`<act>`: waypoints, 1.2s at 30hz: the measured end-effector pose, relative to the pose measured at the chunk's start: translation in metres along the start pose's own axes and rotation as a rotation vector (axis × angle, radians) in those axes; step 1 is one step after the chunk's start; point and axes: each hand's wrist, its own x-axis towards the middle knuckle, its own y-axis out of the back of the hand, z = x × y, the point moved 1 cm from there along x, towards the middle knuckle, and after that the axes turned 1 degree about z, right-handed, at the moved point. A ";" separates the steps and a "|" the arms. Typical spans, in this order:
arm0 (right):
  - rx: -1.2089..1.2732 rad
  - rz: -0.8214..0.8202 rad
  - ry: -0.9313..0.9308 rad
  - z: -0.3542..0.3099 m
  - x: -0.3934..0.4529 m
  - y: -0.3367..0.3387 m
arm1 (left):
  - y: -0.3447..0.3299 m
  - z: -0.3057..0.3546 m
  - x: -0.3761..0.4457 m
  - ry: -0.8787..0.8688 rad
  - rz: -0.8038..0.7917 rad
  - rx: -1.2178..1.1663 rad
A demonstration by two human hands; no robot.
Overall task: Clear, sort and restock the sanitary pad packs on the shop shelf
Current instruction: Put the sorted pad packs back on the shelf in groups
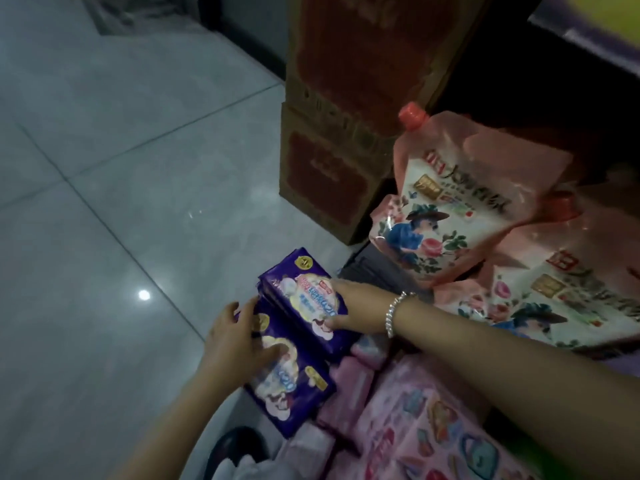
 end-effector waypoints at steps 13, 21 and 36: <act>0.108 0.104 -0.129 -0.018 0.065 -0.017 | -0.054 -0.017 -0.026 0.654 0.099 -1.237; 0.449 -0.095 -0.189 -0.010 0.097 -0.018 | -0.047 -0.027 -0.009 0.454 -0.033 -1.450; 0.988 -0.142 -0.229 -0.011 0.104 -0.035 | -0.014 -0.053 0.012 0.484 -0.165 -1.521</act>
